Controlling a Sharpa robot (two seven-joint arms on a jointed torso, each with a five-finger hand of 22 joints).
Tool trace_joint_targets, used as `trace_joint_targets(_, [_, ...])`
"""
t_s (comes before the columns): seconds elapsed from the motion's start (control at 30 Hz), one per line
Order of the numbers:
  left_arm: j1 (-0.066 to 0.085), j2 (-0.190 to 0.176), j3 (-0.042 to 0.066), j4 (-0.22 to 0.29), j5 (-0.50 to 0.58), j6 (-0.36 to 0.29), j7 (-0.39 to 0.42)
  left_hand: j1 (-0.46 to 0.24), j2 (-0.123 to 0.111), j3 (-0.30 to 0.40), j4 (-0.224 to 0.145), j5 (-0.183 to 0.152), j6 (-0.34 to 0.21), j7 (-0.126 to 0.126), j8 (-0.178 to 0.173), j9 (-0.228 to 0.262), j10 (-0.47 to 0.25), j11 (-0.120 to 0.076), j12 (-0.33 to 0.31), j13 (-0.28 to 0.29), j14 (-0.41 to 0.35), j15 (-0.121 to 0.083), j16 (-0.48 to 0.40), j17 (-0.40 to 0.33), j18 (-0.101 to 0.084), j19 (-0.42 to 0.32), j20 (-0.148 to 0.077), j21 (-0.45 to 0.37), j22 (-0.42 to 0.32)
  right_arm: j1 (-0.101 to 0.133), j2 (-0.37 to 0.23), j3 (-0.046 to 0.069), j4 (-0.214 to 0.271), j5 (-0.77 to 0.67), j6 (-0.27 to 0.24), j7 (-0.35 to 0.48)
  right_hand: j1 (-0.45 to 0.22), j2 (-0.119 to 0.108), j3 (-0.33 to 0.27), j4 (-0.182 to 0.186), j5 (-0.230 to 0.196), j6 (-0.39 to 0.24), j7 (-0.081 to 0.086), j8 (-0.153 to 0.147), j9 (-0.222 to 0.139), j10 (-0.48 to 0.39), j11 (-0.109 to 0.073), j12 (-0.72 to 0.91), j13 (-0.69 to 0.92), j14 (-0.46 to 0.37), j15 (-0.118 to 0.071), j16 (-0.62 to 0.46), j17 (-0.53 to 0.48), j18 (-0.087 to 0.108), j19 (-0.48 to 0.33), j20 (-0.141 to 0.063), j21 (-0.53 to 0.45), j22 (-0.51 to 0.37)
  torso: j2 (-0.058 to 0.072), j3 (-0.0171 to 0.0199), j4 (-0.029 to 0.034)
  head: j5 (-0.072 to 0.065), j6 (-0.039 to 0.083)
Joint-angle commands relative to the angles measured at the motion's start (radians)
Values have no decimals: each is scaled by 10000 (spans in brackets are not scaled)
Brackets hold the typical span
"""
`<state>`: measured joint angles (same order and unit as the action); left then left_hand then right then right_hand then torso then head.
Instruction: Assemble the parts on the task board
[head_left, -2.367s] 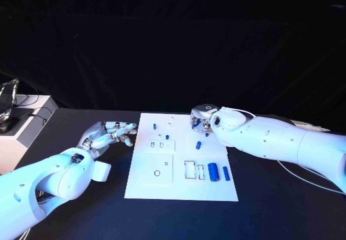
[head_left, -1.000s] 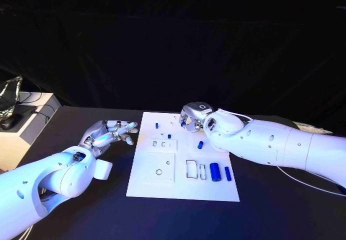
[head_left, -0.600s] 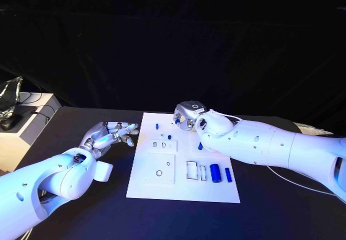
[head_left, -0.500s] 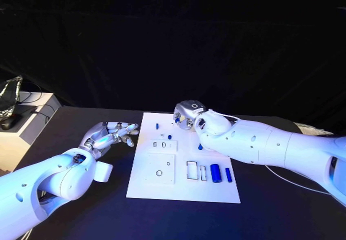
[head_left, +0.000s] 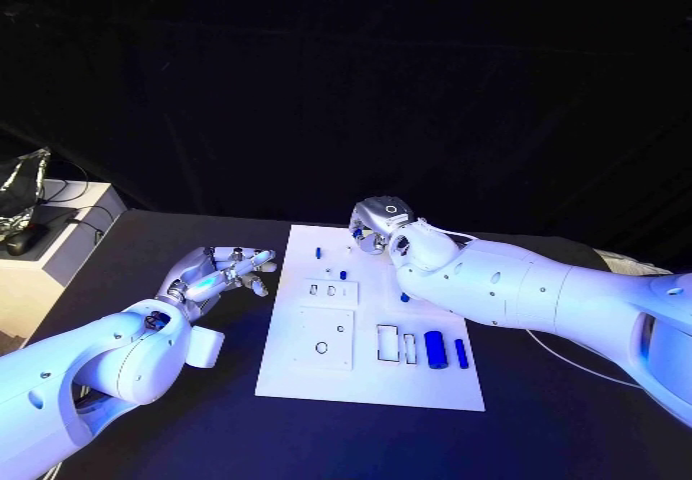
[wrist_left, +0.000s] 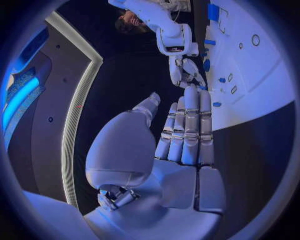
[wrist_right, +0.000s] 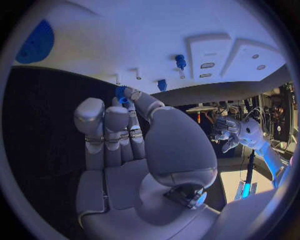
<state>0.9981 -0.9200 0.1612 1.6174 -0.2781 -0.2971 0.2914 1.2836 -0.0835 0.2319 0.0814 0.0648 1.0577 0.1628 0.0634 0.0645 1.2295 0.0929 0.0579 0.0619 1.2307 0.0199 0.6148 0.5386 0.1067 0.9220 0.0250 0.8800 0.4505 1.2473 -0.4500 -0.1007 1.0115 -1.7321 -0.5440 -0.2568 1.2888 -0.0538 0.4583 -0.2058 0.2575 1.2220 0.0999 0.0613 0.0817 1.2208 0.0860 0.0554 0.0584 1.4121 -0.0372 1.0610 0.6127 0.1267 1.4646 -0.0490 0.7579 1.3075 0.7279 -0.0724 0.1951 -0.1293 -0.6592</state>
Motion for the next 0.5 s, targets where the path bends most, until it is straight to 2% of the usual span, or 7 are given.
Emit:
trace_joint_targets(0.03, [5, 21, 16, 37, 7, 135, 39, 42, 65, -6, -31, -52, -55, -7, 17, 15, -79, 8, 43, 10, -28, 24, 55, -9, 60, 4, 41, 49, -9, -3, 75, 3, -116, -327, -254, -87, 158, 136, 34, -5, 56, 54, 33, 36, 2, 664, -379, 36, 21, 36, -49, 30, 5, 159, 460, -59, -23, 895, 9, -11, 17, 23, 32])
trace_joint_targets(0.13, [6, 34, 20, 40, 7, 138, 34, 42, 65, -6, -31, -52, -55, -7, 17, 15, -79, 8, 43, 10, -28, 24, 55, -9, 60, 4, 41, 49, -9, 2, 128, 3, -226, -420, -245, -119, 160, 131, 31, -1, 57, 56, 30, 36, 2, 667, -380, 35, 21, 38, -50, 35, 10, 156, 464, -59, -9, 901, 2, -13, 36, 7, 53])
trace_joint_targets(0.5, [7, 50, 32, 59, 7, 141, 29, 42, 65, -6, -31, -52, -55, -7, 17, 15, -79, 8, 43, 10, -28, 24, 55, -9, 60, 4, 41, 49, -9, 8, 335, 1, -645, -504, -186, -86, 170, 129, 32, 2, 55, 52, 30, 35, 2, 661, -379, 35, 21, 36, -48, 36, 13, 156, 464, -58, -18, 901, 21, -12, 35, 2, 87])
